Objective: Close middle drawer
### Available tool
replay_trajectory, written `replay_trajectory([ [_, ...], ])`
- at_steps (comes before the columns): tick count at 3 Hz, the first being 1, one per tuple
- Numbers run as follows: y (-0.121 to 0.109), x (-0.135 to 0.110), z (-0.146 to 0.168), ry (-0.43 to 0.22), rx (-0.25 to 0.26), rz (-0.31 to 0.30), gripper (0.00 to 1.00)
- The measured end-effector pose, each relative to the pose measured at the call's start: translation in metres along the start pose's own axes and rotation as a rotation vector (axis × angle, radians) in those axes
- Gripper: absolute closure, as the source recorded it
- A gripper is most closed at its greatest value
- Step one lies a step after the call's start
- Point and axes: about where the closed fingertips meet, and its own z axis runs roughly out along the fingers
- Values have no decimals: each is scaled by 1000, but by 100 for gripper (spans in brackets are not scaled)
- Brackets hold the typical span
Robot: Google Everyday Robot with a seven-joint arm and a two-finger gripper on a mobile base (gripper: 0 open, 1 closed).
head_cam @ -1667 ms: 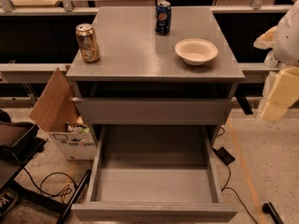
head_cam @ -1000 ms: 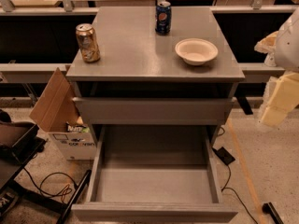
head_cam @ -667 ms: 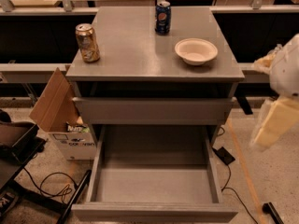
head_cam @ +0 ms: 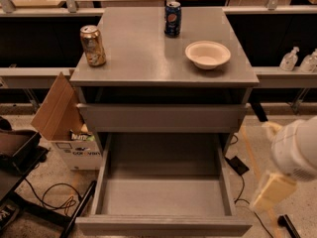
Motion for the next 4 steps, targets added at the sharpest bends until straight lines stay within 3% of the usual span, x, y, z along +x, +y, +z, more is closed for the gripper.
replay_trajectory([
  [1, 33, 31, 69, 42, -7, 27, 0],
  [2, 76, 59, 132, 56, -52, 82, 0],
  [4, 88, 61, 140, 52, -43, 66, 0],
])
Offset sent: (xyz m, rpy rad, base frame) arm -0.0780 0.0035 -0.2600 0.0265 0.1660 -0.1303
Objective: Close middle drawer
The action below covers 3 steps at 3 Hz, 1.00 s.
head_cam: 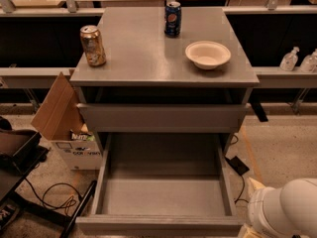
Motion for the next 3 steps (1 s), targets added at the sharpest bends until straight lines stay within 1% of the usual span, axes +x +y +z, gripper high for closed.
replay_trajectory([
  [1, 26, 14, 39, -15, -29, -38, 0],
  [2, 56, 34, 91, -15, -64, -66, 18],
  [3, 79, 52, 134, -14, -95, -86, 40],
])
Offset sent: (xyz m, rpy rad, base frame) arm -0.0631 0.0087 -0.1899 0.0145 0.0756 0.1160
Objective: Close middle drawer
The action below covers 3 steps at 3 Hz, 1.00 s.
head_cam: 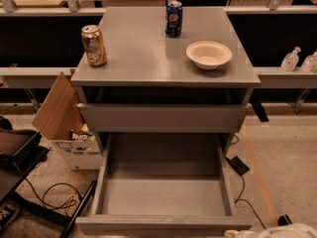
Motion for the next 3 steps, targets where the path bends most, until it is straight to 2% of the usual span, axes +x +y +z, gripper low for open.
replay_trajectory([
  [1, 15, 9, 40, -14, -46, -10, 63],
  [2, 18, 4, 76, -35, -92, -15, 86],
  [3, -1, -38, 140, -90, -144, -33, 100],
])
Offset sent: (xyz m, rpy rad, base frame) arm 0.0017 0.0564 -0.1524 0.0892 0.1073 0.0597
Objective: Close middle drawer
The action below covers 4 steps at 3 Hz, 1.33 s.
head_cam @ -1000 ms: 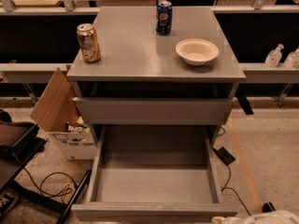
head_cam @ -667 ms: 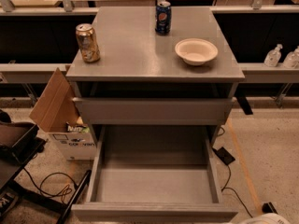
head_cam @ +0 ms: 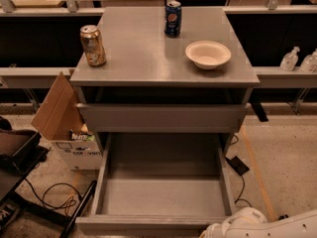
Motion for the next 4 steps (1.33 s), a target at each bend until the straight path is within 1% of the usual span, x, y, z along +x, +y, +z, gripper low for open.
replay_trajectory([
  [1, 0, 0, 0, 0, 0, 0, 100],
  [2, -14, -18, 10, -24, 4, -33, 100],
  [3, -44, -45, 17, -42, 27, -87, 100],
  [4, -94, -79, 22, -59, 71, -140, 100],
])
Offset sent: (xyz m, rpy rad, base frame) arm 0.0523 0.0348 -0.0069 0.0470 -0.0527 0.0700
